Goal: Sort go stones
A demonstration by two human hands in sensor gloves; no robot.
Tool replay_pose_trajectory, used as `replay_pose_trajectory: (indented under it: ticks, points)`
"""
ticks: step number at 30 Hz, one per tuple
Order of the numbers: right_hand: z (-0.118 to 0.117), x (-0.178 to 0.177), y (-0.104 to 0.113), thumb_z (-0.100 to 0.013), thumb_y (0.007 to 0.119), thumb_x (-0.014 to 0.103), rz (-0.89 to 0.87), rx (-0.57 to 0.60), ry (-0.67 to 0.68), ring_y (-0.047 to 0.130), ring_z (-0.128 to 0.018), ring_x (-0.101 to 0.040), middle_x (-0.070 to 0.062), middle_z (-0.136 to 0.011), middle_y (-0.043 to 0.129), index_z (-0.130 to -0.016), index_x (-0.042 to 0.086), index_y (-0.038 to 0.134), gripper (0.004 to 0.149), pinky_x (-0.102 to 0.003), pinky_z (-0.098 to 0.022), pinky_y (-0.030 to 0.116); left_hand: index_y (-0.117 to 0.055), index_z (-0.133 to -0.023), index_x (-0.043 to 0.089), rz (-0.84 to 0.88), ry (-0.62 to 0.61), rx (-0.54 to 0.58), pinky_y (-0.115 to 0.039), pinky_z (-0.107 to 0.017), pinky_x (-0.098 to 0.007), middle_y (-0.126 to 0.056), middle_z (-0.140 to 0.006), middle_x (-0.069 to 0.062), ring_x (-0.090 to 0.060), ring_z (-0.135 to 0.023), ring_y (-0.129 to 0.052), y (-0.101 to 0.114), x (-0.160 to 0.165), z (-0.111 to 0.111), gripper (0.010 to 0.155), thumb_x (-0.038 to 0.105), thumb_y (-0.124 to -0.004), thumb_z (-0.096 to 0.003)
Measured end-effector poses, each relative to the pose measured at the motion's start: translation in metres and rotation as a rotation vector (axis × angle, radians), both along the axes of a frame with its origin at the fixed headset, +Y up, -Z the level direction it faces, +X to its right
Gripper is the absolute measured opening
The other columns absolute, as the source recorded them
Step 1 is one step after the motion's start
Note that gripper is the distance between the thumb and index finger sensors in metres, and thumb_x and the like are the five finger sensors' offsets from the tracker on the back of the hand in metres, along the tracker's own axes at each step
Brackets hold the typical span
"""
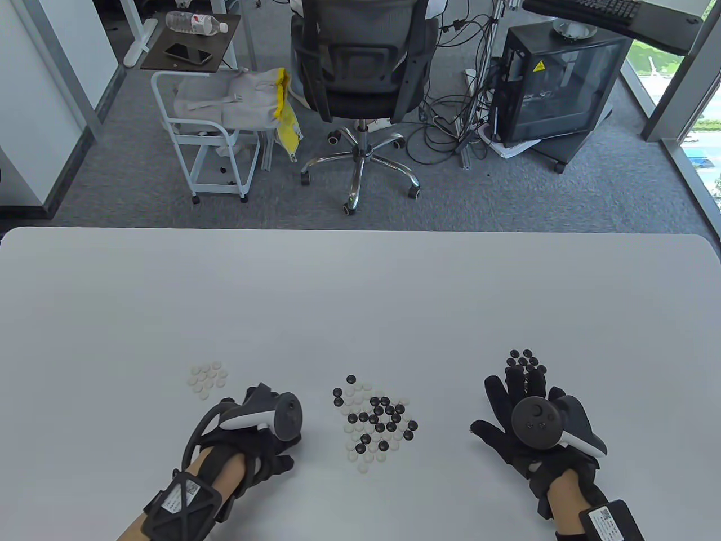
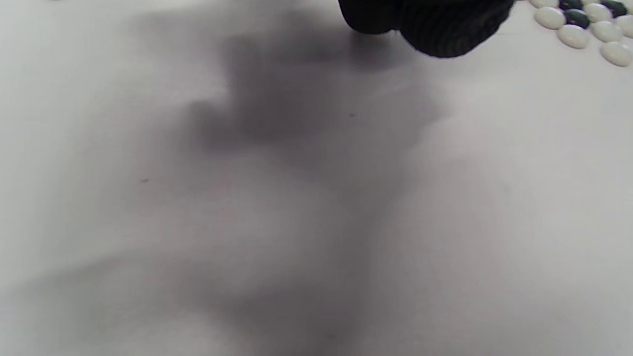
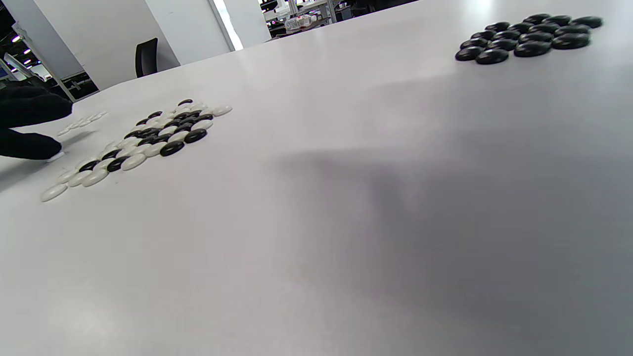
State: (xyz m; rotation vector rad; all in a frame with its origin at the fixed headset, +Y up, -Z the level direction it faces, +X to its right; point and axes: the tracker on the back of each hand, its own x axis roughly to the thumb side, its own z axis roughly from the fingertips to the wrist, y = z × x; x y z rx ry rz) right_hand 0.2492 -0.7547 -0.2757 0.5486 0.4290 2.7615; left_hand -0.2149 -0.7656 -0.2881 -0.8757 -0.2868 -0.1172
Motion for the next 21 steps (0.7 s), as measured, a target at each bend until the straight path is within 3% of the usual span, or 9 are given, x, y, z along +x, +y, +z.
replay_pose_trajectory:
  ticks: [8, 21]
  points:
    - [-0.001, 0.001, -0.002, -0.067, 0.054, 0.05, 0.01, -0.009, -0.002, -0.009, -0.088, -0.068, -0.047, -0.109, 0.0, -0.118, -0.004, 0.018, 0.083, -0.086, -0.053, 0.004, -0.038, -0.114, 0.035, -0.019, 0.251, 0.004, -0.003, -0.057, -0.081, 0.016, -0.108, -0.02, -0.053, -0.091, 0.019, 0.0, -0.074, -0.022, 0.064, 0.049, -0.057, -0.0544]
    - [-0.002, 0.001, -0.002, -0.066, 0.054, 0.051, 0.007, -0.01, -0.005, -0.008, -0.088, -0.068, -0.047, -0.109, 0.0, -0.118, -0.004, 0.018, 0.083, -0.086, -0.053, 0.004, -0.033, -0.114, 0.037, -0.039, 0.401, 0.005, -0.001, -0.057, -0.081, 0.021, -0.106, -0.019, -0.052, -0.09, 0.022, -0.004, -0.099, -0.055, 0.066, 0.049, -0.055, -0.0532]
